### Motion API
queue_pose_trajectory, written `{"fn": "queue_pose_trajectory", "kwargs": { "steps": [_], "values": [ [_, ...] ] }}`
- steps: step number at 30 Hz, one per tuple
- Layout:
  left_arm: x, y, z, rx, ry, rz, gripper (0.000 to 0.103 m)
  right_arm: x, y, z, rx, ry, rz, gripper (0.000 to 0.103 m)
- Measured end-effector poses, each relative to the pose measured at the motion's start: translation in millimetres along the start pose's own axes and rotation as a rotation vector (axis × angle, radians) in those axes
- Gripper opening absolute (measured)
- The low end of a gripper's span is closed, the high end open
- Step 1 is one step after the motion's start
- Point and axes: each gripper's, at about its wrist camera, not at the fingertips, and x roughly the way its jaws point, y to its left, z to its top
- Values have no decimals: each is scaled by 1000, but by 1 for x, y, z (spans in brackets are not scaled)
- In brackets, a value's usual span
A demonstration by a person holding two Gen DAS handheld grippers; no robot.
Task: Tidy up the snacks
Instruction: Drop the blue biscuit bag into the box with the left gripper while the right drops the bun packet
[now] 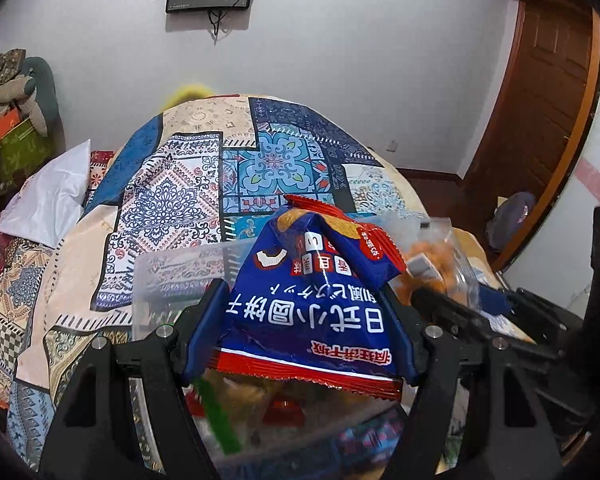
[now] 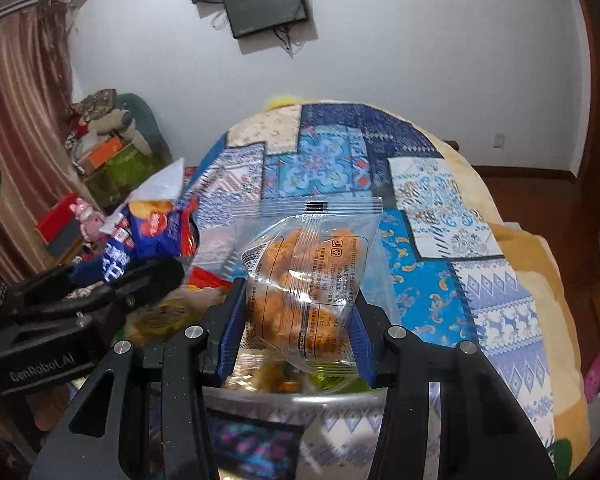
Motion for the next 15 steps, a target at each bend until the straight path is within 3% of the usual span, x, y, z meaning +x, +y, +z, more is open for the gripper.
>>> {"fn": "queue_pose_trajectory", "kwargs": {
  "steps": [5, 10, 15],
  "values": [
    [15, 0, 1, -10, 34, 17, 72, 10, -9, -4, 7, 49, 26, 46],
    [6, -5, -2, 5, 35, 17, 72, 7, -9, -5, -2, 64, 19, 46],
    [-22, -5, 2, -4, -2, -17, 83, -9, -11, -2, 7, 50, 18, 46]
  ]
}}
